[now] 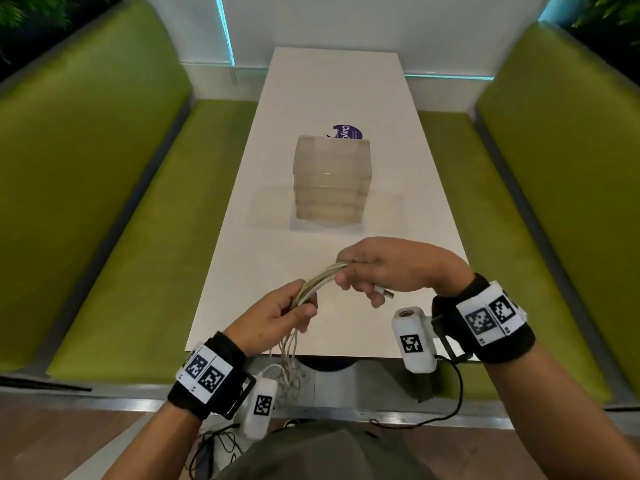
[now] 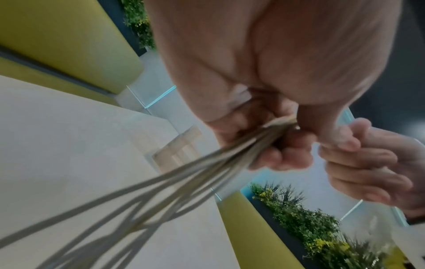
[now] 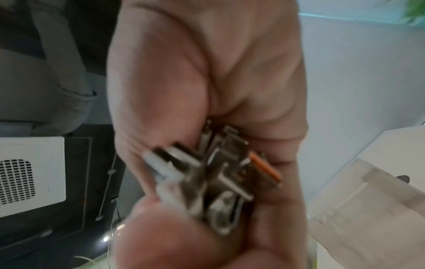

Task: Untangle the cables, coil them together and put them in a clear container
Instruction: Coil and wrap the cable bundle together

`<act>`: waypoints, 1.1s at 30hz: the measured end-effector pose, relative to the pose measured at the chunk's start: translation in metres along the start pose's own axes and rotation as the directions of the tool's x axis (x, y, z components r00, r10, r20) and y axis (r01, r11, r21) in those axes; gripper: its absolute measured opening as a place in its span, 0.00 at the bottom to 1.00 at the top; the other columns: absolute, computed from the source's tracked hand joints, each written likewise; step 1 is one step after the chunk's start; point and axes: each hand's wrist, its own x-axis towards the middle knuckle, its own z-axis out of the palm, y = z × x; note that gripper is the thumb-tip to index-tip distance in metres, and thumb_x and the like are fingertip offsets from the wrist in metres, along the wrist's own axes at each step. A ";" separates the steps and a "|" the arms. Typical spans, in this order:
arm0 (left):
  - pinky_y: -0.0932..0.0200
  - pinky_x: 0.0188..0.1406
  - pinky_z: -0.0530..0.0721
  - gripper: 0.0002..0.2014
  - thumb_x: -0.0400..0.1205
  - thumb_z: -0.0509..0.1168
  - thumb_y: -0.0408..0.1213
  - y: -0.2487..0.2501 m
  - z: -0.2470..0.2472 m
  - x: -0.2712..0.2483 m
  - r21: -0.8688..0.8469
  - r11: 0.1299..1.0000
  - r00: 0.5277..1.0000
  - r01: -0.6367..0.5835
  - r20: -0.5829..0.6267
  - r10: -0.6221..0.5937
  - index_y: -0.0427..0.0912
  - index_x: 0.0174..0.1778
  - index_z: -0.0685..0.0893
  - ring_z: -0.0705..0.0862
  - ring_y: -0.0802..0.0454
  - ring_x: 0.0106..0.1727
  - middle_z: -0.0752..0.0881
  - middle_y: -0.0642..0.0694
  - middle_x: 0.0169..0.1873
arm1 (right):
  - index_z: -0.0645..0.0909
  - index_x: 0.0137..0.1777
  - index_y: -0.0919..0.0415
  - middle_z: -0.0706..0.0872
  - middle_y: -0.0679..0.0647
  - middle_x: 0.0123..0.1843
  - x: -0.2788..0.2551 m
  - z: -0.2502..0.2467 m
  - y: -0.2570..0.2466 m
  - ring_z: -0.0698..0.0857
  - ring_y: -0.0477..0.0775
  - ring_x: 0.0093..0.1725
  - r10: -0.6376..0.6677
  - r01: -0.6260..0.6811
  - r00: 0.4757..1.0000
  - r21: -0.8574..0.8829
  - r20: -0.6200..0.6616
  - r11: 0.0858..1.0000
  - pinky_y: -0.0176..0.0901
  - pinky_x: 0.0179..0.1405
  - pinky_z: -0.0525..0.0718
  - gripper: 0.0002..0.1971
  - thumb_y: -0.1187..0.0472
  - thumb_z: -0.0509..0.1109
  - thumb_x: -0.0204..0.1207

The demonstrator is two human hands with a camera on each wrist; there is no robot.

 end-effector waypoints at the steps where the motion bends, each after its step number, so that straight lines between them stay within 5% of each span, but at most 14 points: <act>1: 0.56 0.38 0.79 0.13 0.78 0.61 0.55 0.001 0.001 0.002 0.003 1.000 0.998 -0.025 -0.049 0.026 0.48 0.44 0.78 0.78 0.56 0.33 0.79 0.55 0.29 | 0.78 0.42 0.62 0.77 0.50 0.27 -0.001 -0.002 0.000 0.81 0.51 0.25 0.002 -0.001 1.000 0.035 -0.023 0.999 0.44 0.32 0.77 0.12 0.56 0.62 0.83; 5: 0.61 0.31 0.77 0.19 0.85 0.55 0.54 0.018 0.011 0.014 -0.136 0.972 0.924 -0.190 -0.359 0.131 0.41 0.47 0.80 0.80 0.55 0.31 0.82 0.50 0.30 | 0.77 0.41 0.59 0.77 0.49 0.28 0.002 0.005 0.002 0.81 0.51 0.24 -0.044 0.068 0.986 0.150 -0.159 0.986 0.40 0.27 0.76 0.11 0.56 0.61 0.84; 7: 0.58 0.45 0.84 0.17 0.86 0.50 0.43 0.025 0.015 0.021 -0.219 0.935 0.857 -0.279 -0.495 0.140 0.35 0.51 0.80 0.87 0.50 0.44 0.88 0.46 0.40 | 0.76 0.41 0.58 0.77 0.49 0.28 0.009 0.018 0.004 0.81 0.50 0.24 -0.049 0.095 0.970 0.184 -0.239 0.978 0.37 0.24 0.74 0.11 0.55 0.60 0.84; 10: 0.49 0.61 0.82 0.17 0.86 0.50 0.39 0.033 0.020 0.025 -0.337 0.867 0.810 -0.368 -0.574 0.121 0.32 0.55 0.80 0.85 0.41 0.62 0.88 0.37 0.53 | 0.75 0.40 0.55 0.76 0.49 0.27 0.022 0.044 0.007 0.78 0.49 0.23 -0.026 0.104 0.938 0.208 -0.346 0.973 0.36 0.25 0.76 0.12 0.55 0.59 0.85; 15: 0.61 0.43 0.86 0.15 0.84 0.52 0.41 0.045 0.025 0.027 -0.588 0.733 0.836 -0.342 -0.547 -0.048 0.38 0.56 0.80 0.86 0.47 0.61 0.90 0.44 0.51 | 0.73 0.48 0.54 0.83 0.56 0.34 0.040 0.076 0.012 0.83 0.56 0.33 -0.024 0.033 0.892 0.011 -0.452 0.999 0.54 0.39 0.83 0.13 0.47 0.53 0.85; 18: 0.62 0.44 0.86 0.13 0.87 0.49 0.38 0.047 0.023 0.027 -0.630 0.710 0.846 -0.314 -0.525 -0.091 0.39 0.51 0.79 0.88 0.51 0.49 0.89 0.45 0.38 | 0.69 0.62 0.60 0.85 0.61 0.45 0.042 0.080 0.009 0.83 0.64 0.43 -0.050 -0.037 0.889 -0.181 -0.455 0.983 0.50 0.38 0.77 0.18 0.47 0.51 0.86; 21: 0.62 0.42 0.86 0.13 0.88 0.49 0.36 0.052 0.022 0.026 -0.675 0.684 0.860 -0.277 -0.491 -0.137 0.39 0.46 0.78 0.87 0.51 0.42 0.81 0.46 0.33 | 0.72 0.60 0.56 0.79 0.54 0.44 0.039 0.079 0.005 0.79 0.59 0.41 -0.070 -0.038 0.909 -0.247 -0.412 0.968 0.48 0.39 0.73 0.13 0.49 0.54 0.85; 24: 0.63 0.38 0.85 0.13 0.88 0.50 0.39 0.055 0.025 0.025 -0.726 0.639 0.864 -0.256 -0.468 -0.186 0.39 0.45 0.78 0.83 0.52 0.37 0.78 0.48 0.31 | 0.76 0.60 0.50 0.74 0.52 0.50 0.036 0.077 0.009 0.80 0.58 0.46 -0.025 -0.078 0.930 -0.263 -0.367 0.962 0.52 0.47 0.80 0.12 0.49 0.57 0.84; 26: 0.64 0.36 0.84 0.13 0.87 0.51 0.40 0.055 0.025 0.025 -0.727 0.643 0.862 -0.240 -0.464 -0.204 0.40 0.44 0.77 0.81 0.53 0.34 0.77 0.49 0.29 | 0.78 0.60 0.51 0.69 0.50 0.49 0.037 0.077 0.012 0.79 0.56 0.45 -0.032 -0.056 0.934 -0.234 -0.356 0.971 0.51 0.47 0.79 0.12 0.50 0.57 0.84; 30: 0.64 0.32 0.82 0.15 0.80 0.57 0.49 0.062 0.023 0.025 -0.765 0.613 0.883 -0.200 -0.411 -0.224 0.39 0.45 0.77 0.78 0.54 0.31 0.75 0.49 0.27 | 0.77 0.47 0.59 0.77 0.52 0.40 0.036 0.079 0.019 0.74 0.45 0.36 -0.140 0.159 0.916 0.019 -0.376 0.987 0.40 0.38 0.72 0.09 0.56 0.59 0.84; 33: 0.63 0.19 0.75 0.18 0.79 0.56 0.53 0.065 0.022 0.024 -0.758 0.640 0.909 -0.127 -0.347 -0.231 0.39 0.45 0.77 0.74 0.55 0.28 0.71 0.49 0.27 | 0.77 0.45 0.55 0.83 0.44 0.38 0.031 0.086 0.024 0.82 0.45 0.40 -0.152 0.256 0.933 0.304 -0.327 0.918 0.44 0.49 0.79 0.09 0.60 0.58 0.85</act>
